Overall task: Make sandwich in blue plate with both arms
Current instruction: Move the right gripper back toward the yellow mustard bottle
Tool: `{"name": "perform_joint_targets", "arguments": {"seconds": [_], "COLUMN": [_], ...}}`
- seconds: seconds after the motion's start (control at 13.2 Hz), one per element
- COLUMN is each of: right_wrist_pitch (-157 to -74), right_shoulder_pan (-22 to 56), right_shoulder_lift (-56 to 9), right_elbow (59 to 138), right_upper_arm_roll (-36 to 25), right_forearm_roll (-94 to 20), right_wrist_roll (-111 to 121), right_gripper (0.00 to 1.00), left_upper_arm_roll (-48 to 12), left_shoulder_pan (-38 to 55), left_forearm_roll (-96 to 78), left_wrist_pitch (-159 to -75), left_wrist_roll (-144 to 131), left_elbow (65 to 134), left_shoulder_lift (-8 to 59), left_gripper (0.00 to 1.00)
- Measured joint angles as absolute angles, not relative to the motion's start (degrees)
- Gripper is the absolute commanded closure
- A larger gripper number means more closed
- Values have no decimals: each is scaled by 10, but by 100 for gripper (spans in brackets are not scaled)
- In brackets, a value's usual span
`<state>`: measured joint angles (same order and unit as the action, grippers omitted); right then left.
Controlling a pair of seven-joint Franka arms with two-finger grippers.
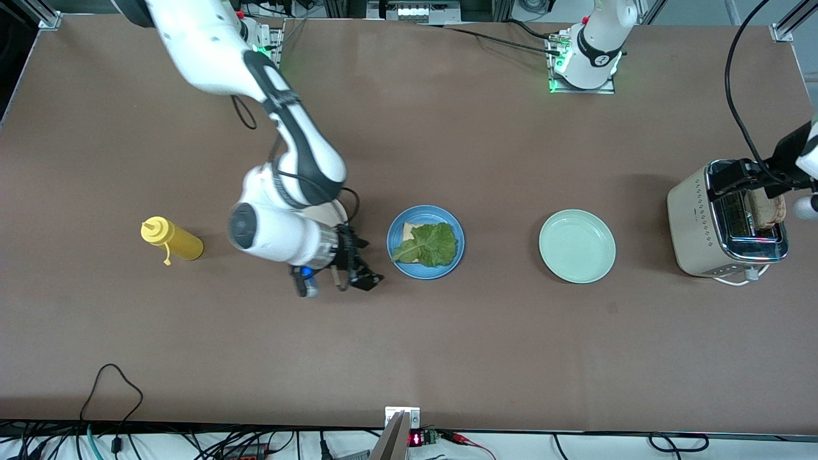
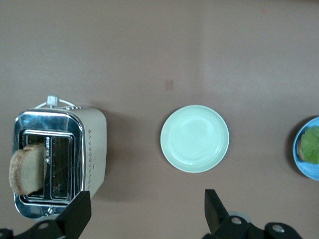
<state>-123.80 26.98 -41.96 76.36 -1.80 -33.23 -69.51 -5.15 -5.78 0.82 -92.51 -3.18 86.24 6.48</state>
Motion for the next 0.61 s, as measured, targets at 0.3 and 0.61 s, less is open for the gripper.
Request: {"name": "perform_joint_targets", "arguments": {"seconds": [0.3,0.61], "right_wrist_pitch": [-1158,-1073], "right_shoulder_pan": [217,173], "right_shoulder_lift": [-371,-330], "right_elbow": [764,764], "right_upper_arm_roll": [-19,-19], "right_forearm_roll": [-299,-239], "right_wrist_roll": [-635,-525], "right_gripper": [0,0], "left_upper_arm_roll": [-56,-56], "left_shoulder_pan": [-56,-56], "left_forearm_roll": [8,8], "left_wrist_pitch": [-938,-944], "left_wrist_roll": [-32,-31], "left_elbow": [946,960], "left_shoulder_lift": [1,-11], "left_gripper": [0,0]}}
